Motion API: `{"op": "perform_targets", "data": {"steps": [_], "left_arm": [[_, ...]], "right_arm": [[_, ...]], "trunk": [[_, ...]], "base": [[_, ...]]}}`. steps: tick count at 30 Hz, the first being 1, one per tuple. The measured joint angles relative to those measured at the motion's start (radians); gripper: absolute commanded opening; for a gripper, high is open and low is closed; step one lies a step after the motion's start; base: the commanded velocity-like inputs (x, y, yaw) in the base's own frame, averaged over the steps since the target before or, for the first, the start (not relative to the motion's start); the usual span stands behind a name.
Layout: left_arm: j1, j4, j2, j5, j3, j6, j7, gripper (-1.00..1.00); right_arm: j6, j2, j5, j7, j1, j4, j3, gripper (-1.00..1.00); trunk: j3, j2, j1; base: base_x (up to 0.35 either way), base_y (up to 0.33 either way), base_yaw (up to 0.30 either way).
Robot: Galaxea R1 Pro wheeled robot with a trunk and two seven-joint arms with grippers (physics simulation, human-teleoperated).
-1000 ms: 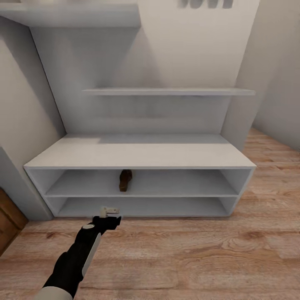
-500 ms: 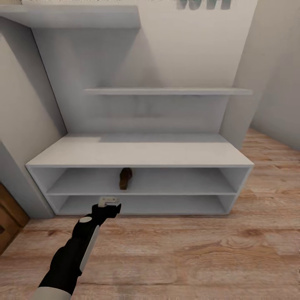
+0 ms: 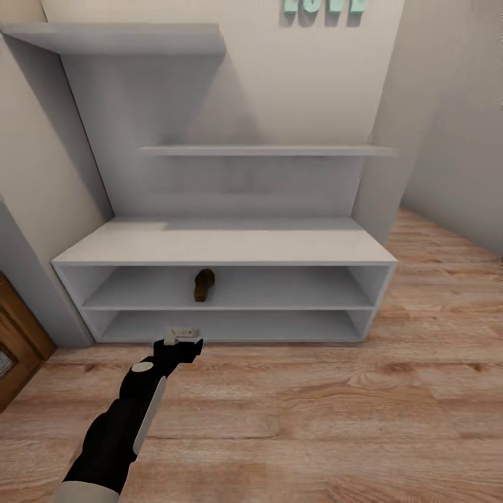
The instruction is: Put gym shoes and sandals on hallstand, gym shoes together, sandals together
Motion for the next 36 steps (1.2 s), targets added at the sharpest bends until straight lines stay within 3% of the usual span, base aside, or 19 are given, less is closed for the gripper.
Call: {"op": "perform_targets", "data": {"steps": [16, 36], "left_arm": [[0.0, -0.007, 0.0, 0.0, -0.001, 0.0, 0.001, 1.0], [0.0, -0.007, 0.0, 0.0, 0.0, 0.0, 0.0, 1.0]], "right_arm": [[0.0, 0.0, 0.0, 0.0, 0.0, 0.0, 0.0, -1.0], [0.0, 0.018, 0.002, 0.0, 0.0, 0.001, 0.0, -1.0]], "trunk": [[0.0, 0.0, 0.0], [0.0, 0.0, -0.001]], "base": [[-0.289, -0.139, 0.0], [0.083, -0.014, 0.0]]}}
